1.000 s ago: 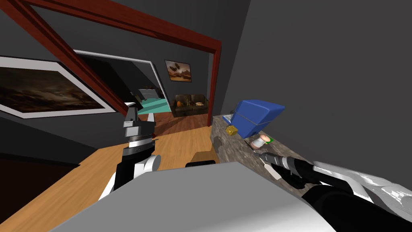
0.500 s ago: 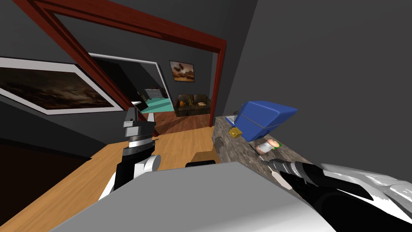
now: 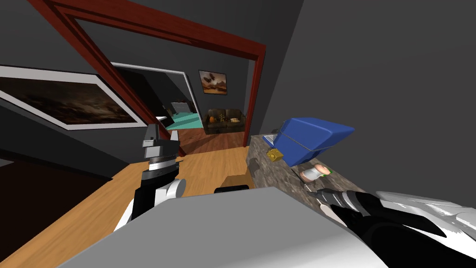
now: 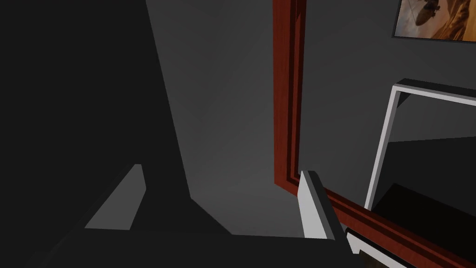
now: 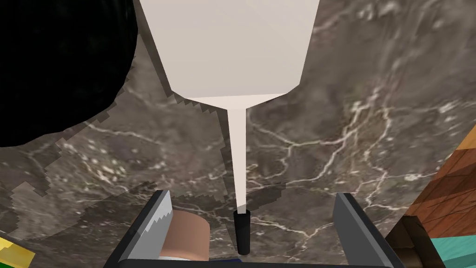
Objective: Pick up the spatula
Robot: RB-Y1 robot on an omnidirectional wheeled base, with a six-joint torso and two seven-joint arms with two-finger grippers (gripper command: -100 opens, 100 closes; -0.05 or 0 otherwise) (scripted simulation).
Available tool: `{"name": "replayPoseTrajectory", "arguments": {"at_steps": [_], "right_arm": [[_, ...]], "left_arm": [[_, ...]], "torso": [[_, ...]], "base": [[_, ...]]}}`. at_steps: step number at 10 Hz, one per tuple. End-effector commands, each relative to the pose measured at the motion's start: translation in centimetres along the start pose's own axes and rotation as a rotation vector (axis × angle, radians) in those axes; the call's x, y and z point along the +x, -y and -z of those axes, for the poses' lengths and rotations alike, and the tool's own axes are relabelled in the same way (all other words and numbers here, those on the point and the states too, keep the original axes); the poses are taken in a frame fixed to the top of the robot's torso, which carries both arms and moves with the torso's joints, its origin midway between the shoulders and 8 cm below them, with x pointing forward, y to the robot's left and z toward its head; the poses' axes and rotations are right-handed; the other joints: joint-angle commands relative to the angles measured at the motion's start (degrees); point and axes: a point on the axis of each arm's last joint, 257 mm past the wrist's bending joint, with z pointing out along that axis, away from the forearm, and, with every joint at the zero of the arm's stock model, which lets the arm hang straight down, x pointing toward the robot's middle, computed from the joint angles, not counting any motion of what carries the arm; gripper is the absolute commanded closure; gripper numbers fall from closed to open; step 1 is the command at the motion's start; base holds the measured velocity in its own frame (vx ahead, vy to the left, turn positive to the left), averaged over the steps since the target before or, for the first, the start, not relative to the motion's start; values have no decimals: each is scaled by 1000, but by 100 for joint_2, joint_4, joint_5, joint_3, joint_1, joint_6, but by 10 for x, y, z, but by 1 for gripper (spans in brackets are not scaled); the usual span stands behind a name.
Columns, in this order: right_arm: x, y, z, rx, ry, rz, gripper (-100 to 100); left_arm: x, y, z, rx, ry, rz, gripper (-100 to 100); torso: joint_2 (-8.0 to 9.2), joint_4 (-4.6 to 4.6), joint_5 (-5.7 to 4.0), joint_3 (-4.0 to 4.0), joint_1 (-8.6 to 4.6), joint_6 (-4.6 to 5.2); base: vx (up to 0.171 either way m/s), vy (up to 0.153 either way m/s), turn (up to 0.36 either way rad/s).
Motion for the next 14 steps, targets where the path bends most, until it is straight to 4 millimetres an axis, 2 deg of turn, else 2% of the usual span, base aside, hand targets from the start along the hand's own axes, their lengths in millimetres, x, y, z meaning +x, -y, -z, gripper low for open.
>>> {"name": "replayPoseTrajectory", "arguments": {"at_steps": [1,5,6,7,11,12,13,14], "right_arm": [[12,-1,-3,5,1,-12,-100],[40,-6,-11,13,2,-40,-100],[35,-4,-9,12,2,-35,-100],[36,-4,-9,12,2,-35,100],[36,-4,-9,13,2,-34,100],[36,-4,-9,13,2,-34,0],[24,-2,-6,9,1,-24,100],[20,-2,-5,8,1,-20,100]], "left_arm": [[0,0,0,0,0,0,0],[0,0,0,0,0,0,0],[0,0,0,0,0,0,0],[0,0,0,0,0,0,0],[0,0,0,0,0,0,0],[0,0,0,0,0,0,0],[0,0,0,0,0,0,0],[0,0,0,0,0,0,0]], "torso": [[0,0,0,0,0,0],[-10,-2,-2,-6,-9,-1],[-11,-3,-3,-6,-11,-1],[-6,-2,-2,-4,-7,0],[2,0,-3,1,-1,0],[3,0,-3,1,-1,0],[3,0,-3,1,-1,0],[9,1,-1,5,5,4]], "base": [[24,-10,80],[38,-18,84],[18,-12,16],[0,0,0],[0,0,0],[0,0,0],[-20,18,-116],[-39,27,-109]]}}
